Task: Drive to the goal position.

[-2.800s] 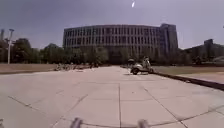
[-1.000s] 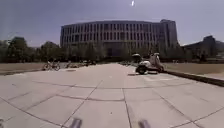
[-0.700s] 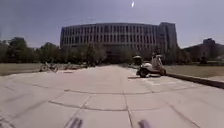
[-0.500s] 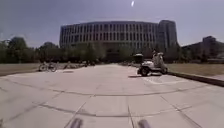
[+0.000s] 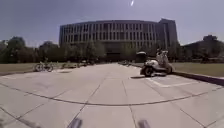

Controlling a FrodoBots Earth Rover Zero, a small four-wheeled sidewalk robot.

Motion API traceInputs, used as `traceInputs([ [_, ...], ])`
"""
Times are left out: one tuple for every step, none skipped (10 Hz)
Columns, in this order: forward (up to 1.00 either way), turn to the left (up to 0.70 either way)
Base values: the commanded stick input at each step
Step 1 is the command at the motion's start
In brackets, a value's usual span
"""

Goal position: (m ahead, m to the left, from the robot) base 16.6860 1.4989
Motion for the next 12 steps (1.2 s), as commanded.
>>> traceInputs([
  [1.0,-0.04],
  [1.0,0.0],
  [1.0,0.0],
  [1.0,0.0],
  [1.0,0.0],
  [1.0,0.0],
  [1.0,0.0],
  [1.0,0.0],
  [1.0,0.0],
  [1.0,0.0],
  [1.0,0.0],
  [1.0,0.0],
])
